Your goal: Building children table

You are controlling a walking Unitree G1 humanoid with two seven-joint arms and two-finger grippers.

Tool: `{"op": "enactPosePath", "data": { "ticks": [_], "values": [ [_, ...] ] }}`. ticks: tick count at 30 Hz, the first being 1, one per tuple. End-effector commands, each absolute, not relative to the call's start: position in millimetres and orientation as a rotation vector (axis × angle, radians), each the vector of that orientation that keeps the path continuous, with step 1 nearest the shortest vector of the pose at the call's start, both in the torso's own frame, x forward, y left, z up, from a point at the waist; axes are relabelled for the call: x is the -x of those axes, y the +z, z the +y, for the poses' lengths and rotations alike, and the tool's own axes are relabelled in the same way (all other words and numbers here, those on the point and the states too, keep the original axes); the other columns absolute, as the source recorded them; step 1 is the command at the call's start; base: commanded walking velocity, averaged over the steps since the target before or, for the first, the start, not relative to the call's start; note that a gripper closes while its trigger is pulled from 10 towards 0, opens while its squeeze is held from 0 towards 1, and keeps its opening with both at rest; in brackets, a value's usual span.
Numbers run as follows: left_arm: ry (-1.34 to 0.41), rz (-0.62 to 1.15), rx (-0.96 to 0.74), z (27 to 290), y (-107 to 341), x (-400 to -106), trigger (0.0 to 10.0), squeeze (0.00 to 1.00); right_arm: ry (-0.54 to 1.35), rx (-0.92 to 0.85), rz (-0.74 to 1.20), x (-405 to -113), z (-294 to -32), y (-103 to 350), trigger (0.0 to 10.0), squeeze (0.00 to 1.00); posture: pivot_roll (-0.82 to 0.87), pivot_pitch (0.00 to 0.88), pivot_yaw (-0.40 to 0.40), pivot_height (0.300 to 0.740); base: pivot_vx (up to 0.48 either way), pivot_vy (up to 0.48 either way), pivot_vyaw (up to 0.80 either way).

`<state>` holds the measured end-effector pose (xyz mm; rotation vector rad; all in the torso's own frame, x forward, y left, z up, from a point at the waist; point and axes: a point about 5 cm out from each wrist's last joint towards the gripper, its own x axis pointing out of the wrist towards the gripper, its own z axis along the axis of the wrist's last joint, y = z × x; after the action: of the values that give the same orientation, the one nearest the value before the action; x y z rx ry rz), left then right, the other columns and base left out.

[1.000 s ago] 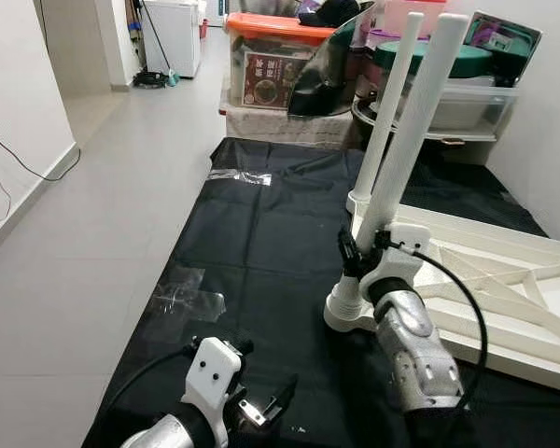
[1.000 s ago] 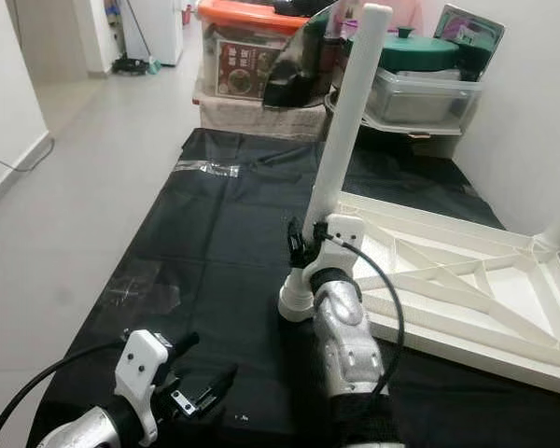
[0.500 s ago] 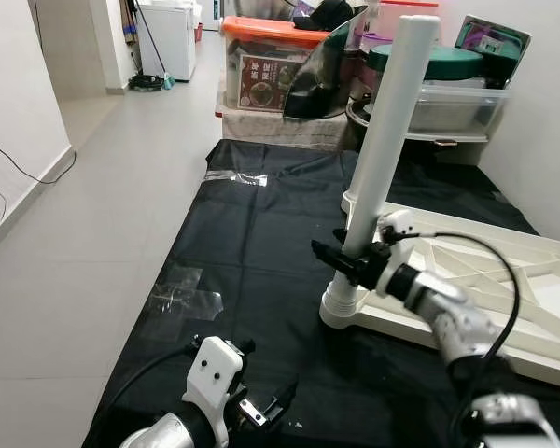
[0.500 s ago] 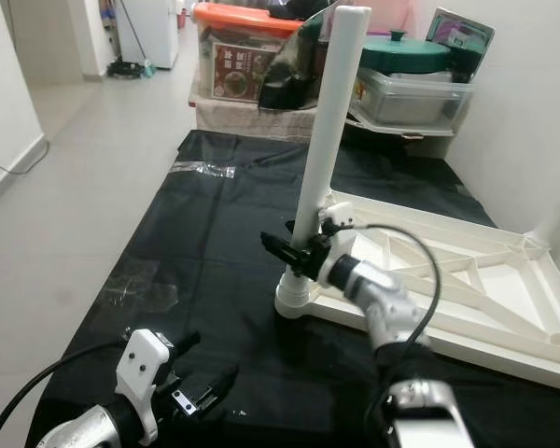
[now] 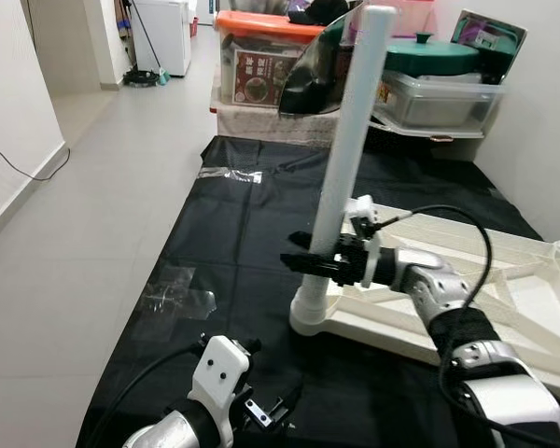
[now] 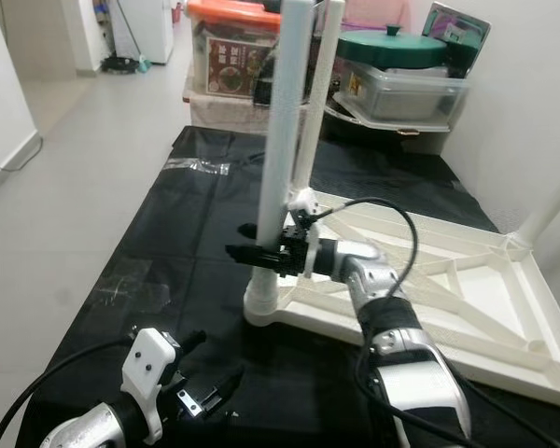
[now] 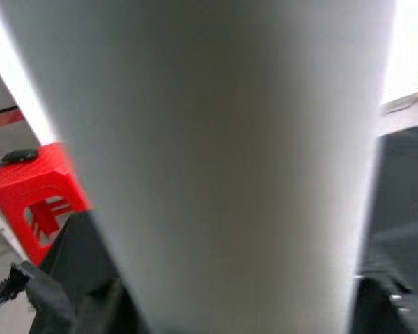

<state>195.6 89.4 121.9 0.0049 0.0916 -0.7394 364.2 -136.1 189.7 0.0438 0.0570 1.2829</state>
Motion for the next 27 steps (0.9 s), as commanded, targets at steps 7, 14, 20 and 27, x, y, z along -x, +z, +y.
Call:
{"op": "enactPosePath", "data": {
  "ticks": [7,14,20,27],
  "values": [
    [-0.669,0.052,-0.068,99.8,124.2,-207.6,10.0,0.00,1.296,-0.064,0.025,-356.8,-127.5,178.4,0.0,0.00,0.27,0.000,-0.123,0.740,0.000,0.000,0.00],
    [-0.502,-0.022,-0.053,122.1,135.3,-242.4,10.0,0.00,1.034,-0.124,-0.037,-344.3,-134.2,160.8,0.0,0.00,0.24,0.000,-0.104,0.740,0.000,0.000,0.00],
    [-0.459,-0.031,-0.038,128.4,138.0,-249.4,10.0,0.00,0.940,-0.135,-0.051,-338.4,-135.0,154.7,0.0,0.00,0.23,0.000,-0.103,0.740,0.000,0.000,0.00],
    [-0.565,0.105,0.111,105.4,112.9,-219.8,10.0,0.00,0.346,-0.097,0.005,-331.8,-141.9,136.9,0.0,0.00,0.23,0.000,-0.111,0.740,0.000,0.000,0.00]
  ]
}}
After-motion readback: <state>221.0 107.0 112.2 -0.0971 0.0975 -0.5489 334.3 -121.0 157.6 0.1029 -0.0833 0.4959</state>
